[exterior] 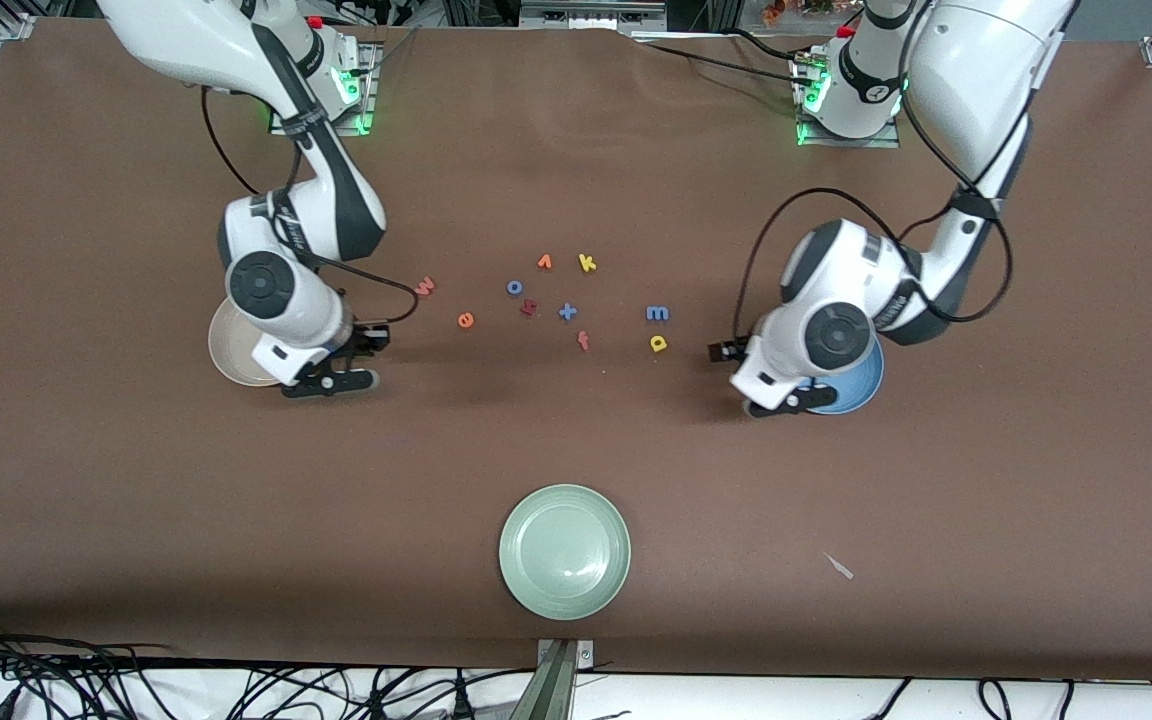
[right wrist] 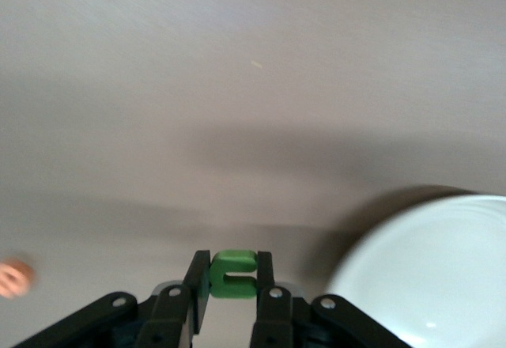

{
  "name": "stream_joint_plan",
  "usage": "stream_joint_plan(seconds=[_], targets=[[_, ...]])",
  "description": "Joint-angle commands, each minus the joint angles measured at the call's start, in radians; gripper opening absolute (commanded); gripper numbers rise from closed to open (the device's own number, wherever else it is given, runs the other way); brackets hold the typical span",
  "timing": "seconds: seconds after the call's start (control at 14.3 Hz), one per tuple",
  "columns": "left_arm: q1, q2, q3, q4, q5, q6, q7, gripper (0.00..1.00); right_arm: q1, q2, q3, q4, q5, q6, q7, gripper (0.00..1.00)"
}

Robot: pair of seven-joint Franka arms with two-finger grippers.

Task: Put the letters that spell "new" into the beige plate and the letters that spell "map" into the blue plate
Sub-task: 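Carry the teal letter into the blue plate while the right gripper carries green, then reach the yellow letter with the left gripper while the right releases green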

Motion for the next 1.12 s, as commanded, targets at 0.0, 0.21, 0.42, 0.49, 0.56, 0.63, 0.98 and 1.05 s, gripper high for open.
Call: stream_joint_plan(seconds=[0.0,0.21,0.42,0.49,0.56,0.63,0.98,1.05], targets=[[-0.068,0.053,-0.006,0.023,0.009,0.094,-0.101,1.0,0.003,-0.097,-0.081,-0.168,0.0,0.106,-0.15,0.2],[-0.116,0.086,-0.005,0.01,0.014,0.174,-0.158,1.0,0.001,-0.097,-0.13,-0.228,0.003,0.189,-0.23,0.21],[-0.136,0.117,-0.005,0.007,0.022,0.221,-0.16,1.0,0.001,-0.092,-0.148,-0.23,0.012,0.183,-0.209,0.78],[-0.139,0.125,-0.005,0.007,0.023,0.226,-0.163,1.0,0.001,-0.098,-0.152,-0.228,0.017,0.166,-0.177,1.0],[-0.137,0.131,-0.005,0.0,0.022,0.227,-0.164,0.99,0.003,-0.109,-0.152,-0.224,0.017,0.137,-0.119,1.0],[-0.137,0.134,-0.005,-0.004,0.022,0.229,-0.164,0.94,0.004,-0.126,-0.142,-0.224,0.017,0.114,-0.04,1.0],[-0.142,0.158,-0.005,-0.007,0.022,0.275,-0.222,0.76,0.01,-0.167,-0.012,-0.23,0.017,0.082,0.401,1.0],[-0.143,0.16,-0.005,-0.007,0.022,0.275,-0.227,0.75,0.01,-0.177,0.024,-0.235,0.017,0.08,0.494,1.0]])
